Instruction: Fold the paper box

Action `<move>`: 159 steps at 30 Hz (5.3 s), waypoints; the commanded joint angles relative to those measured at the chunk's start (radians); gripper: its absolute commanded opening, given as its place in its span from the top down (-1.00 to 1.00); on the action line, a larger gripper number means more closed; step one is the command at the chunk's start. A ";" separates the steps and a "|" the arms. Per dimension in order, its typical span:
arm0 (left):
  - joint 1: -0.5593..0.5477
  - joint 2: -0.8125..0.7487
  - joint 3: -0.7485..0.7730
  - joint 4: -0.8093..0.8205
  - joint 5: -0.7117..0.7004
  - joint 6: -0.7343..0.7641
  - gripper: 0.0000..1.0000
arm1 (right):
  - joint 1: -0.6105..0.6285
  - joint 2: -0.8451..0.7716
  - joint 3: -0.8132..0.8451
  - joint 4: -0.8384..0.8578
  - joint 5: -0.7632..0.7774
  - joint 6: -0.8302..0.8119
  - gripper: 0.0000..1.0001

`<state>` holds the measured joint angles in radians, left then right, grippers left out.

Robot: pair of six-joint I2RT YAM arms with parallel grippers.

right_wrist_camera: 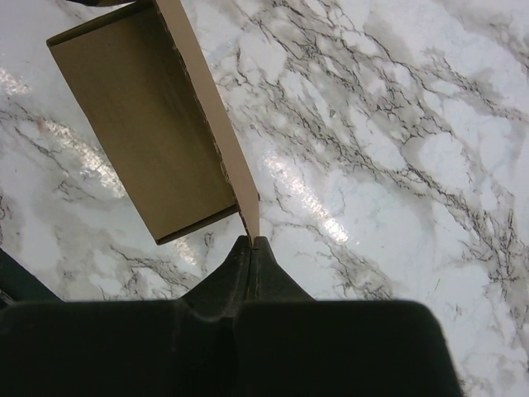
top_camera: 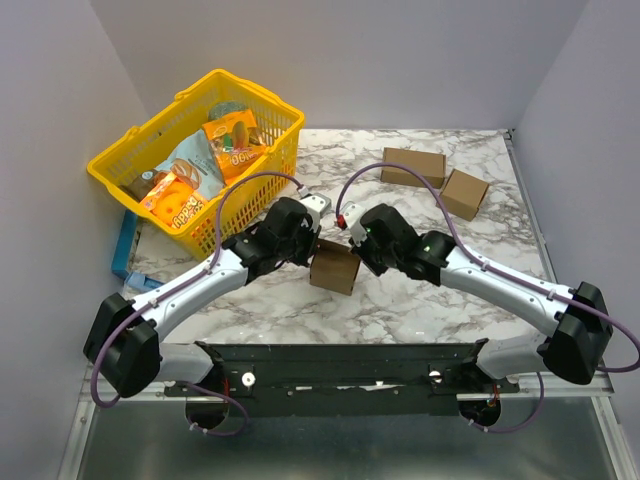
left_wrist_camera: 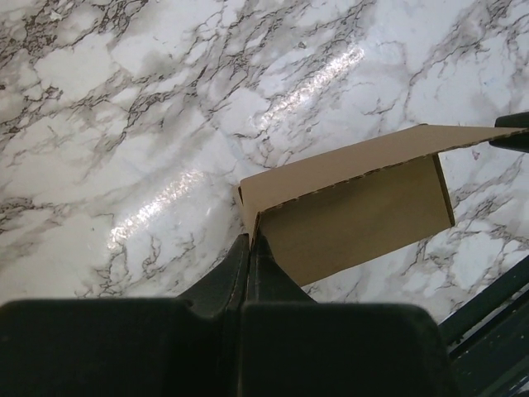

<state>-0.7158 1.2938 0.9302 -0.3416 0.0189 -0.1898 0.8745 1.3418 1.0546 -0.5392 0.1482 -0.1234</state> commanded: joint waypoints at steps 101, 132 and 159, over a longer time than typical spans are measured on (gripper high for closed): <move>0.065 -0.034 -0.088 0.043 0.032 -0.255 1.00 | 0.047 0.056 -0.010 0.008 0.083 0.004 0.99; -0.186 -0.041 -0.266 0.180 -0.209 -0.407 1.00 | 0.047 0.123 0.157 -0.111 0.160 0.383 0.99; -0.217 -0.064 -0.278 0.159 -0.283 -0.504 1.00 | 0.047 -0.110 -0.096 -0.004 0.264 0.337 0.04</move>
<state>-0.9207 1.2137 0.6765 -0.0422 -0.3042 -0.6666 0.9154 1.2705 1.0004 -0.6025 0.3702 0.2443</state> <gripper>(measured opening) 0.010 0.458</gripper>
